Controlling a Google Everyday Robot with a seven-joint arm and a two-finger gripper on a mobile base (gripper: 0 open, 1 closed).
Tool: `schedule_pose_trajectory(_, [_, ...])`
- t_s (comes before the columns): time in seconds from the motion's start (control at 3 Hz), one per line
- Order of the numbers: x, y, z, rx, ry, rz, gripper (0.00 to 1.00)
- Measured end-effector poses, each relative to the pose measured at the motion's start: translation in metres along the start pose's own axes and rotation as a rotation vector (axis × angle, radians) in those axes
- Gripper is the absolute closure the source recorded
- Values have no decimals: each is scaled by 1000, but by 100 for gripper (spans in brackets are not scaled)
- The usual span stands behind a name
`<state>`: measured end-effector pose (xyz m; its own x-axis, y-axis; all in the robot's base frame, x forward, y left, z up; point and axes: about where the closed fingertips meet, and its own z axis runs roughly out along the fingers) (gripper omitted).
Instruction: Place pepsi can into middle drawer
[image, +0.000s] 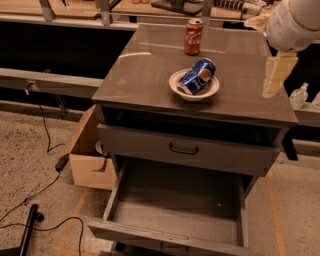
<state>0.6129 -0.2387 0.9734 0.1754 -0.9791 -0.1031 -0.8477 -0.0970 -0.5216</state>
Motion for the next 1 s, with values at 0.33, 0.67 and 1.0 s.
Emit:
schedule_pose_trajectory(0.33, [-3,-18,17,-49,-7,-61,0])
schedule_pose_trajectory(0.67, [-11,-30,29,-101,-13,-120,0])
schedule_pose_trajectory(1.0, [-25,-39,40,-147,-33,-185,0])
